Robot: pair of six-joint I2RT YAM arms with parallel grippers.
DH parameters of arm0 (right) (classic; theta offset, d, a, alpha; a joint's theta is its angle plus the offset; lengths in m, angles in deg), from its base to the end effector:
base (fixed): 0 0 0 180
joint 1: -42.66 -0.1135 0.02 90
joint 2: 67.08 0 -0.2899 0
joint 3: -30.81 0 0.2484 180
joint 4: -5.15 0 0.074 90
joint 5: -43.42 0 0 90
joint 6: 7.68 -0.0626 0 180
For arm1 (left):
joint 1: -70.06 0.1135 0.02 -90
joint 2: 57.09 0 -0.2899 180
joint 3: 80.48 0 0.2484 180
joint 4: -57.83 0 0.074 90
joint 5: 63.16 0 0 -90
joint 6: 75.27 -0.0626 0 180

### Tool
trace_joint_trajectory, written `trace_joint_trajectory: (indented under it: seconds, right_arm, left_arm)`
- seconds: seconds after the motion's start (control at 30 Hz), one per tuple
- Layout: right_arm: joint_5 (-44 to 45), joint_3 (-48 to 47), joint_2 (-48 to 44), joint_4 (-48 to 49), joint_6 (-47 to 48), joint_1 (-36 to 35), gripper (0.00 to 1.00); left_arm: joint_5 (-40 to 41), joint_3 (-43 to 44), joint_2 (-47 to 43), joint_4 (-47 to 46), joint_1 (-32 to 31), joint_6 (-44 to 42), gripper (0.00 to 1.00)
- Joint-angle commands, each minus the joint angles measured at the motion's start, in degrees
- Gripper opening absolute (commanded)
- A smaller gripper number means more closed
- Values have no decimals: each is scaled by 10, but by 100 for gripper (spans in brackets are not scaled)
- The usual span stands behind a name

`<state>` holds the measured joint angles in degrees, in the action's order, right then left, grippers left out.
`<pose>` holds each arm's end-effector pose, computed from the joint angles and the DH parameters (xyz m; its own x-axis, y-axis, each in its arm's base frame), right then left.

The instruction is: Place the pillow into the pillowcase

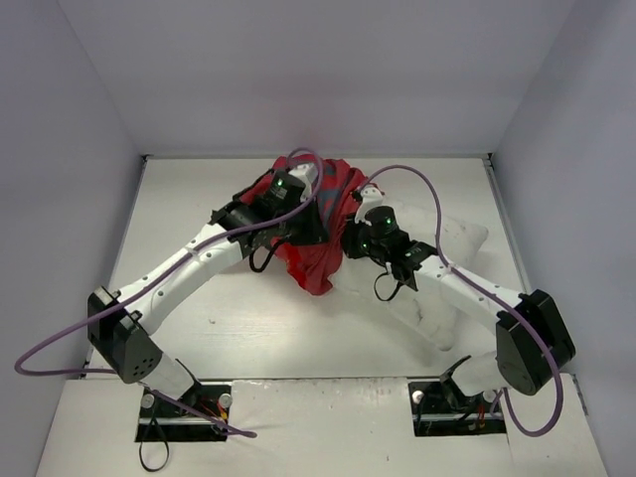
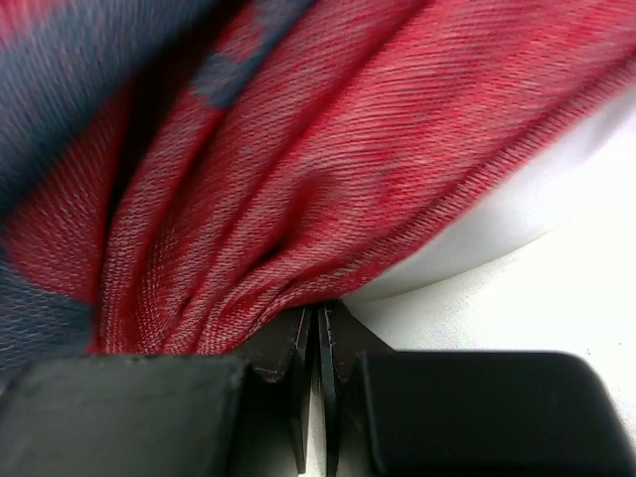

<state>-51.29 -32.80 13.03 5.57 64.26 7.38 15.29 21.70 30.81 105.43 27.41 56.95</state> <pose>0.2741 0.2002 0.2908 -0.4134 0.0860 -0.9065 -0.5384 0.7798 0.3195 0.2586 -0.2553 0.3901 -0.8280 -0.1324 -0.5449 0.3112 0.6998 -0.6430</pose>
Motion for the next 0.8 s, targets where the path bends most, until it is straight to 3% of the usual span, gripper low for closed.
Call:
trace_joint_trajectory:
  seconds: [0.0, 0.13, 0.2, 0.23, 0.3, 0.33, 0.4, 0.43, 0.57, 0.77]
  right_arm:
    - [-34, -42, 14, 100, -12, -17, 0]
    - [-35, -41, 14, 103, -5, -17, 0]
    - [-39, -44, 16, 103, 0, -16, 0]
    - [-54, -47, 18, 103, 5, -16, 0]
    - [-69, -57, 18, 103, 28, -17, 0]
    - [-80, -60, 15, 101, 36, -16, 2]
    - [-97, -73, 4, 94, 56, -8, 7]
    - [-114, -79, -2, 80, 61, -3, 15]
    - [-172, -101, -15, 40, 69, 34, 37]
    - [-266, -122, -22, 30, 32, 77, 53]
  left_arm:
    - [-20, -65, -18, -29, 7, 15, 0]
    - [33, -161, -49, -22, 36, 12, 0]
    - [56, -169, -64, -17, 37, 11, 1]
    - [64, -162, -67, -9, 36, 7, 15]
    - [84, -142, -76, 8, 35, -19, 29]
    - [89, -132, -82, 20, 36, -29, 46]
    - [109, -97, -102, 30, 35, -58, 61]
    - [111, -86, -108, 39, 37, -77, 70]
    - [160, -14, -123, 64, 52, -127, 75]
    - [131, 12, -104, 67, 161, -158, 75]
